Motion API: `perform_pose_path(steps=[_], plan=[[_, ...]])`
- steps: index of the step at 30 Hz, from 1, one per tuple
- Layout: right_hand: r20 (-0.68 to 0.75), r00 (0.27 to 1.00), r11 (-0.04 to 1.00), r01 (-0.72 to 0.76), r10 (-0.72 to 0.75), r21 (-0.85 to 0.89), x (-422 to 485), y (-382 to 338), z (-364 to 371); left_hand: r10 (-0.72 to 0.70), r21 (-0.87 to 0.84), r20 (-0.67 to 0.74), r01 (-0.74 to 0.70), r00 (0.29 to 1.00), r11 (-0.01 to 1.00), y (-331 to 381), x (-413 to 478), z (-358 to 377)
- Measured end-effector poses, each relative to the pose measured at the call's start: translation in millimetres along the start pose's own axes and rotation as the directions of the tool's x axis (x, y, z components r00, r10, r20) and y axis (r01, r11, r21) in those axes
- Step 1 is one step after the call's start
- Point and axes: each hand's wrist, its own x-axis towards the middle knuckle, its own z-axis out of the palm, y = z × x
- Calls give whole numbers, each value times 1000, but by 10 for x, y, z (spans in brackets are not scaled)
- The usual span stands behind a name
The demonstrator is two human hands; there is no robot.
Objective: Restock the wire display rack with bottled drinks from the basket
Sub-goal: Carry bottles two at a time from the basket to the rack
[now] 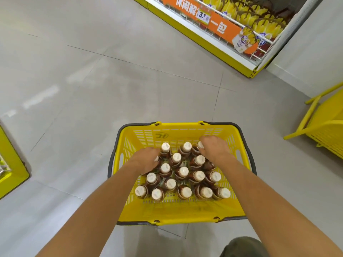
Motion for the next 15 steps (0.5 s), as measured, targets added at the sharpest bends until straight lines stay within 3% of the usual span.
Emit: perform_pose_path(steps=[6, 10, 15], plan=[[-91, 996, 957, 4, 23, 290, 66, 110, 341, -45, -186, -138, 19, 989, 982, -161, 95, 127], [-137, 988, 883, 1, 72, 469, -17, 173, 391, -151, -467, -292, -3, 945, 884, -200, 26, 159], [-300, 947, 782, 101, 114, 616, -416, 150, -98, -183, -610, -375, -93, 909, 787, -198, -352, -258]])
